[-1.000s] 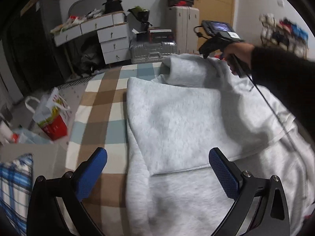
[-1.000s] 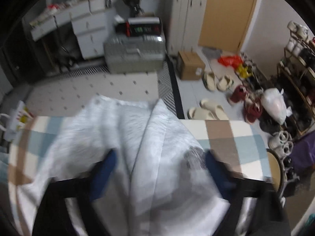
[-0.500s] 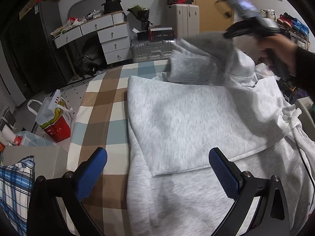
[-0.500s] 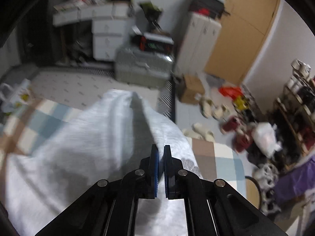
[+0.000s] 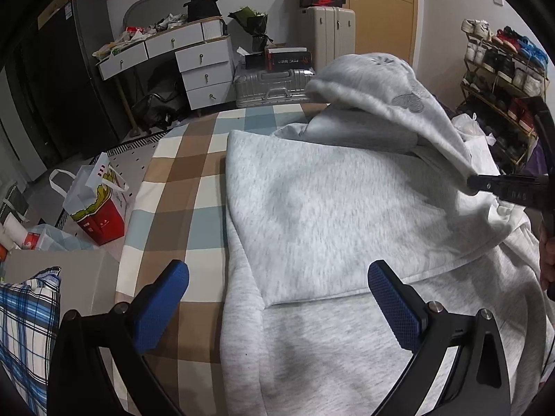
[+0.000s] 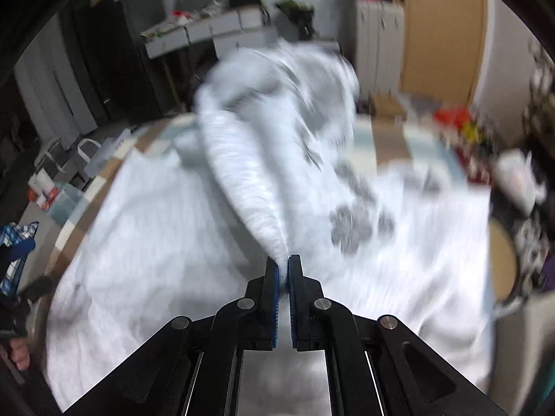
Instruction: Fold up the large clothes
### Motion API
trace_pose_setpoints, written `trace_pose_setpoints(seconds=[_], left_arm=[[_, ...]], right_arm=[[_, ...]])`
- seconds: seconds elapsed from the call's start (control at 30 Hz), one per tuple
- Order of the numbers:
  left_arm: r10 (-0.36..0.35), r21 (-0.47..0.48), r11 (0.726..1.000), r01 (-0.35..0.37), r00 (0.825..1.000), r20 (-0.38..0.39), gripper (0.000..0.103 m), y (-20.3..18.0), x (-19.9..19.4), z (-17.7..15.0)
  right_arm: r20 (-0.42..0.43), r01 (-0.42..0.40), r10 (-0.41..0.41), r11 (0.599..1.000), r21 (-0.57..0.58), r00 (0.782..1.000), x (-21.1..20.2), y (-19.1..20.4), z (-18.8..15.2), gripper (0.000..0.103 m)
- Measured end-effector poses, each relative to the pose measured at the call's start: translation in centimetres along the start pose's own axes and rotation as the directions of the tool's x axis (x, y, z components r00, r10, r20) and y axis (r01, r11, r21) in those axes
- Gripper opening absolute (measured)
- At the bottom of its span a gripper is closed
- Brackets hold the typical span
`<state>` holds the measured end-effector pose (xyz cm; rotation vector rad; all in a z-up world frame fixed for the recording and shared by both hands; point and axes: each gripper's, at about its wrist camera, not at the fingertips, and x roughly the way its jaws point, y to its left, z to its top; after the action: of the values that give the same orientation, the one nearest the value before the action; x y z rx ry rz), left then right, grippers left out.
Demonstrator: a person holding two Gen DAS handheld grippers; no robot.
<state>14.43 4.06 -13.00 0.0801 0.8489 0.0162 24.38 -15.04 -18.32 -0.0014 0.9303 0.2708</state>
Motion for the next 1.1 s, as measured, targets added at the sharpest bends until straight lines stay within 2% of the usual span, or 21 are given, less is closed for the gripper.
trace_pose_setpoints(seconds=[0.07,0.13,0.17,0.2,0.23,0.27,0.37,0.47,0.5,0.6,0.67,0.7,0.73,0.77,0.8,0.83,0.87,0.93,1.0,1.07,1.1], left_arm=[[0.011,0.008,1.000,-0.011,1.000,-0.008,0.101,0.0,0.1,-0.1],[0.010,-0.002,1.000,-0.010,1.000,-0.019,0.101,0.3,0.4,0.0],[0.010,-0.010,1.000,-0.010,1.000,-0.023,0.101,0.5,0.4,0.1],[0.008,-0.020,1.000,-0.008,1.000,-0.025,0.101,0.7,0.5,0.1],[0.004,-0.032,0.999,-0.005,1.000,-0.028,0.101,0.9,0.5,0.2],[-0.002,-0.044,0.999,0.000,0.999,-0.032,0.101,1.2,0.6,0.3],[-0.010,-0.062,0.998,0.007,0.999,-0.042,0.101,1.7,0.8,0.2],[-0.004,-0.055,0.998,0.001,0.999,-0.054,0.101,1.7,1.1,0.0],[-0.001,-0.052,0.999,-0.002,0.998,-0.058,0.101,1.8,1.2,0.0],[-0.002,-0.053,0.999,-0.001,0.998,-0.070,0.101,2.0,1.6,0.0],[-0.004,-0.058,0.998,0.000,0.997,-0.082,0.101,2.2,2.0,0.0],[-0.006,-0.060,0.998,0.001,0.996,-0.086,0.101,2.3,2.1,0.0],[-0.009,-0.061,0.998,0.003,0.996,-0.090,0.101,2.4,2.2,-0.1],[-0.011,-0.062,0.998,0.005,0.995,-0.094,0.101,2.4,2.3,-0.1],[-0.012,-0.064,0.998,0.006,0.995,-0.098,0.101,2.5,2.3,-0.1],[-0.015,-0.066,0.998,0.009,0.995,-0.098,0.101,2.4,2.3,-0.1],[-0.019,-0.068,0.998,0.013,0.995,-0.094,0.101,2.4,2.2,0.0],[-0.022,-0.071,0.997,0.017,0.997,-0.077,0.101,2.3,1.9,0.1],[-0.037,-0.072,0.997,0.033,0.998,-0.051,0.101,2.1,1.5,0.2],[-0.040,-0.074,0.996,0.040,0.999,0.002,0.101,2.0,0.5,0.6],[-0.048,-0.079,0.996,0.051,0.998,0.038,0.101,2.1,-0.1,0.9]], right_arm=[[-0.027,0.016,-0.018,0.999,-0.047,0.999,0.1,0.7,-0.2,0.013],[-0.008,0.032,-0.033,0.994,-0.102,0.999,-0.6,1.9,0.8,0.019],[0.010,0.041,-0.040,0.992,-0.122,0.999,-0.9,2.4,1.4,0.036],[0.033,0.045,-0.041,0.989,-0.140,0.999,-1.2,3.0,2.3,0.048],[0.064,0.038,-0.028,0.985,-0.166,0.998,-1.6,3.8,3.0,0.071],[0.095,0.044,-0.025,0.979,-0.197,0.995,-1.9,4.6,3.7,0.079],[0.165,0.141,-0.094,0.942,-0.303,0.982,-1.1,7.8,6.6,0.079],[0.184,0.296,-0.244,0.882,-0.366,0.952,2.3,9.9,11.1,0.079],[0.185,0.323,-0.271,0.869,-0.375,0.945,3.1,10.2,12.0,0.079],[0.088,0.377,-0.372,0.850,-0.368,0.924,7.9,10.5,15.7,0.079],[0.032,0.403,-0.422,0.840,-0.363,0.906,10.6,10.6,17.2,0.078],[0.027,0.432,-0.459,0.813,-0.391,0.888,11.8,10.8,17.8,0.078],[0.024,0.445,-0.484,0.784,-0.432,0.875,12.6,11.1,18.2,0.067],[0.018,0.451,-0.502,0.760,-0.468,0.865,13.0,11.3,18.5,0.033],[0.000,0.463,-0.530,0.742,-0.485,0.848,13.1,10.8,19.3,0.019],[-0.005,0.466,-0.527,0.755,-0.462,0.850,12.5,10.2,19.9,0.011],[0.001,0.471,-0.519,0.776,-0.420,0.855,11.6,9.5,20.7,0.009],[0.071,0.487,-0.492,0.815,-0.313,0.868,8.1,7.8,22.3,0.008],[0.185,0.515,-0.482,0.820,-0.250,0.856,4.0,6.8,22.8,0.007],[0.382,0.529,-0.426,0.818,-0.224,0.820,-1.1,7.0,21.9,0.004],[0.476,0.546,-0.406,0.813,-0.202,0.780,-3.8,7.2,20.7,0.004]])
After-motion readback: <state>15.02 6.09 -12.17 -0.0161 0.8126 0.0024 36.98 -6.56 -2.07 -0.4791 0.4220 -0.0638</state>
